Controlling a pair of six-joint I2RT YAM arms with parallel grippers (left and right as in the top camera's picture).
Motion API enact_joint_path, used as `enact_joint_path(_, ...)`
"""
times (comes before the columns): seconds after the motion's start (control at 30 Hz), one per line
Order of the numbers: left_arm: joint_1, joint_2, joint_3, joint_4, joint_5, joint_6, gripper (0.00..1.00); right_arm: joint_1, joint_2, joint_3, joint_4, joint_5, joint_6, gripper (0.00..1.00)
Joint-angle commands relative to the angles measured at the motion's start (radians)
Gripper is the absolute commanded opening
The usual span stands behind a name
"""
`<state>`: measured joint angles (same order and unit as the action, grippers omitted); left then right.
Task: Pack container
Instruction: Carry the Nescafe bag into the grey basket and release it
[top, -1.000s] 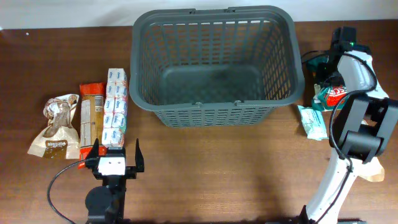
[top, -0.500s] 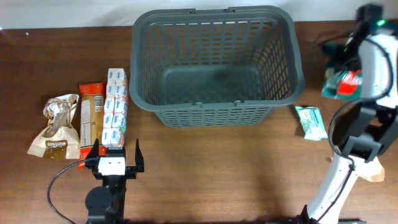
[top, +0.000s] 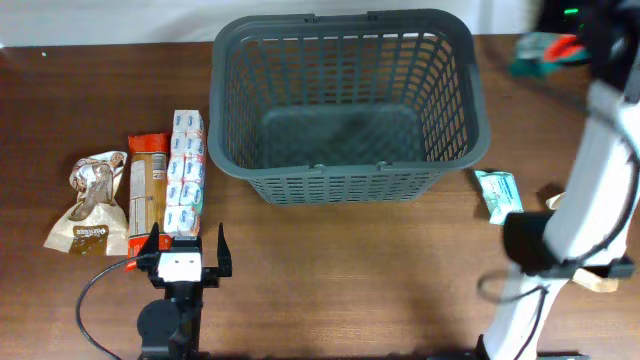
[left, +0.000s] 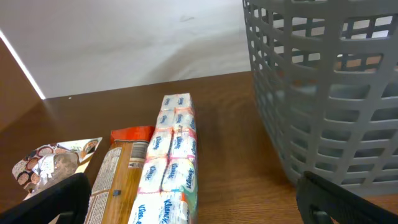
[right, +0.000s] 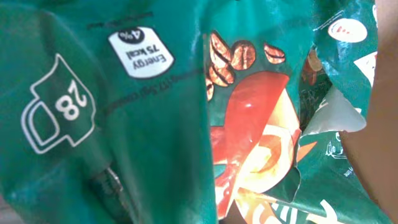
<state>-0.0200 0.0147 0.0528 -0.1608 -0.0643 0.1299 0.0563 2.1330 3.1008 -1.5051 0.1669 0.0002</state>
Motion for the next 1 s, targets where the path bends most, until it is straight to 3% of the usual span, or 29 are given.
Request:
enact_joint_path(0.0,0.005,-0.003,-0.007,0.003,-0.011,-0.002,0.99,0.173,-0.063,0.033,0.042,0.003,-0.075,0.03)
enact_joint_path(0.2,0.005,-0.003,-0.007,0.003,-0.011,-0.002,0.99,0.343,-0.021,-0.034,-0.03,0.055,-0.074,0.04)
enact_joint_path(0.53,0.005,-0.003,-0.007,0.003,-0.011,-0.002,0.99,0.391,0.018,-0.386,-0.052,0.053,-0.018,0.03)
enact_joint_path(0.97,0.005,-0.003,-0.007,0.003,-0.011,-0.002,0.99,0.391,0.018,-0.986,0.276,0.043,-0.018,0.04)
